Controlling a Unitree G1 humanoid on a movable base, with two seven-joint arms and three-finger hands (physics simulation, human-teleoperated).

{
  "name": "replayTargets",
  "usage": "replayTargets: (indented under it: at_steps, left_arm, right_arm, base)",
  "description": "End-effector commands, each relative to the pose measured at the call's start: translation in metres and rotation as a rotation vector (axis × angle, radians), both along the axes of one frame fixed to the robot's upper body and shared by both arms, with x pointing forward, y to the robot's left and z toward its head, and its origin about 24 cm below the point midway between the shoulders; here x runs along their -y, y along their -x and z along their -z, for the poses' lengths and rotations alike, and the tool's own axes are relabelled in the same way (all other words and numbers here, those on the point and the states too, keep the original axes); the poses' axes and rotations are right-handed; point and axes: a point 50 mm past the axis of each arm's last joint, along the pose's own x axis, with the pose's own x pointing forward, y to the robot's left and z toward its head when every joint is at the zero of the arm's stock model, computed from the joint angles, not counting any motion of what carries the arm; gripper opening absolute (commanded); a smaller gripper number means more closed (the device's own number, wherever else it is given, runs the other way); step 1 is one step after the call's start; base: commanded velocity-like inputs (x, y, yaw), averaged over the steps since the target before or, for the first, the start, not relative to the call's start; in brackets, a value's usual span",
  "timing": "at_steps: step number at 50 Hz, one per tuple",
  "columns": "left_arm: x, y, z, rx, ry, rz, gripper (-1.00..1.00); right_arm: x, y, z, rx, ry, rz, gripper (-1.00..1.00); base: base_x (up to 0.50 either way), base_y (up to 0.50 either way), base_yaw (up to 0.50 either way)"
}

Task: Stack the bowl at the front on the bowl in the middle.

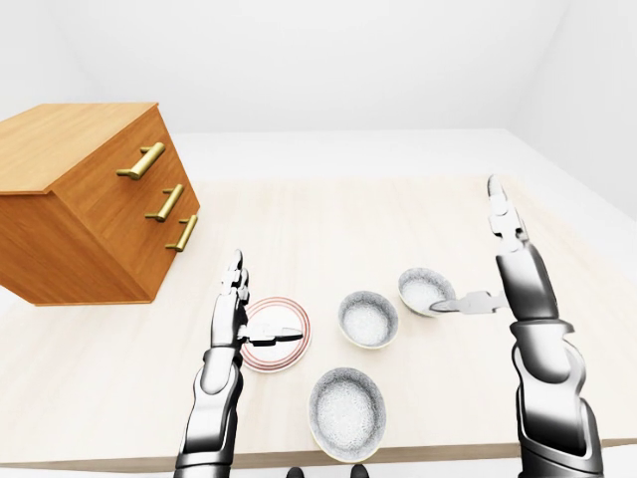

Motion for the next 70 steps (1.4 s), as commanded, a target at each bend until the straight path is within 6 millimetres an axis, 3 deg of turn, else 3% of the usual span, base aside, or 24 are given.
replayTargets:
  at_steps: [1, 13, 36, 54, 70]
  left_arm:
    - [-0.001, -0.001, 0.001, -0.002, -0.001, -0.005, 1.00]
    - [-0.001, -0.001, 0.000, -0.001, 0.001, -0.007, 1.00]
    - [-0.001, -0.001, -0.001, -0.002, 0.001, -0.011, 1.00]
    - [-0.002, -0.001, 0.001, -0.010, 0.008, -0.013, 1.00]
    - [-0.002, -0.002, 0.002, -0.011, 0.009, -0.012, 1.00]
  right_arm:
    - [0.017, 0.008, -0.012, 0.024, 0.223, 0.174, 1.00]
    - [0.017, 0.009, 0.010, -0.044, 0.441, 0.315, 1.00]
    - [0.008, 0.014, 0.036, -0.160, 0.562, 0.324, 1.00]
    - [0.003, -0.007, 0.081, -0.153, 0.668, 0.324, 1.00]
    - [0.002, -0.020, 0.098, -0.108, 0.735, 0.315, 1.00]
  base:
    - [0.00, 0.00, 0.00]
    - [0.00, 0.00, 0.00]
    - [0.00, 0.00, 0.00]
    - [0.00, 0.00, 0.00]
    - [0.00, 0.00, 0.00]
